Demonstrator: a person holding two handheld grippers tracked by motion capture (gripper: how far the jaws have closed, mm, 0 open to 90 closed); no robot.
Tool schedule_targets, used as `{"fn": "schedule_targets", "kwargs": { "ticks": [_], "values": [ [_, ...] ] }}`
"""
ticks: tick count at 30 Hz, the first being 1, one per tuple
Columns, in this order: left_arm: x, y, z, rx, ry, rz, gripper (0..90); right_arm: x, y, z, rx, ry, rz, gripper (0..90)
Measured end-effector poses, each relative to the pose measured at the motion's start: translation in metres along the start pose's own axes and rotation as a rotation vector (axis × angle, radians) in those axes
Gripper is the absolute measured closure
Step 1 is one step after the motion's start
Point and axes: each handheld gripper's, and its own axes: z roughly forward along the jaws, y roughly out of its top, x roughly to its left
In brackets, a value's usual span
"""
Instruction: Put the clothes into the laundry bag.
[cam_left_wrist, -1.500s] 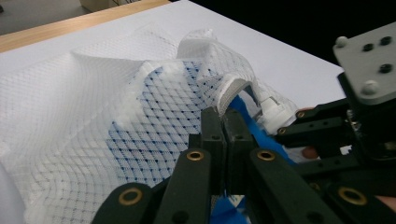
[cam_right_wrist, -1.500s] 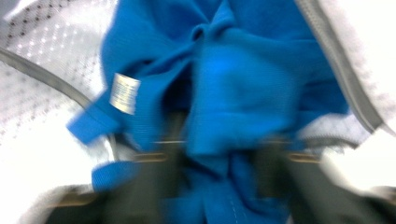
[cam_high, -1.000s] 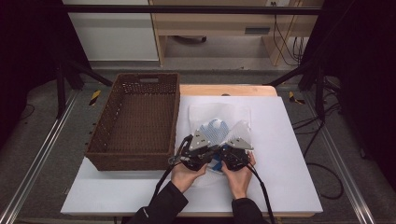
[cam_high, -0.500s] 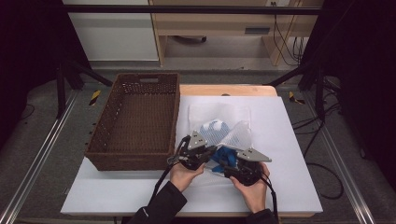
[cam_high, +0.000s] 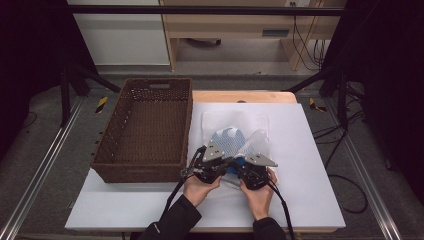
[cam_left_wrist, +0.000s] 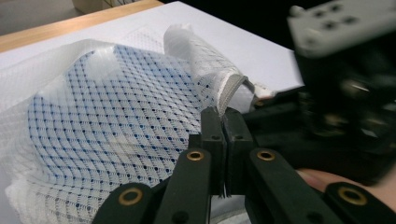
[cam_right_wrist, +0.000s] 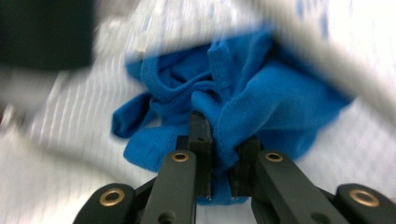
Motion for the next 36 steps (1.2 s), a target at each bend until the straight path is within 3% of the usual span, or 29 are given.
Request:
{"fn": "schedule_targets", "kwargs": {
  "ticks": [4,6,7,10,13,16,20,24,27,30,36],
  "values": [
    [-0.002,0.0,-0.001,-0.001,0.002,0.011,89.0,-0.003,0.009,0.018,-0.041,-0.106,0.023,82.0],
    [-0.001,-0.003,0.0,0.008,-0.001,0.003,89.0,-0.005,0.006,0.027,-0.03,-0.148,0.016,81.3],
    [0.0,-0.004,0.001,0.01,-0.002,0.0,89.0,-0.006,0.007,0.028,-0.015,-0.148,0.024,80.6],
    [0.001,-0.007,0.002,0.012,-0.003,-0.009,89.0,-0.006,0.007,0.026,-0.005,-0.136,0.008,75.0],
    [0.003,-0.008,0.003,0.013,-0.001,-0.012,89.0,-0.005,0.007,0.016,0.012,-0.087,-0.003,61.6],
    [0.004,-0.007,0.002,0.014,0.004,-0.013,89.0,-0.005,0.007,-0.002,-0.005,-0.035,-0.004,51.2],
    [0.006,-0.008,0.001,0.015,0.012,-0.018,88.9,-0.005,0.004,-0.026,-0.005,0.01,-0.038,46.8],
    [0.007,-0.009,0.002,0.016,0.013,-0.018,88.9,-0.008,-0.006,-0.035,0.035,0.033,-0.055,60.8],
    [0.007,-0.009,0.003,0.022,0.009,-0.015,88.9,-0.009,-0.012,-0.02,0.109,0.024,-0.047,71.7],
    [0.007,-0.009,0.002,0.02,0.007,-0.016,89.0,-0.008,-0.013,-0.007,0.132,0.013,-0.036,83.1],
    [0.003,-0.008,0.001,0.008,-0.008,-0.019,89.0,-0.001,0.002,0.019,0.12,-0.036,-0.015,85.6]
  ]
}}
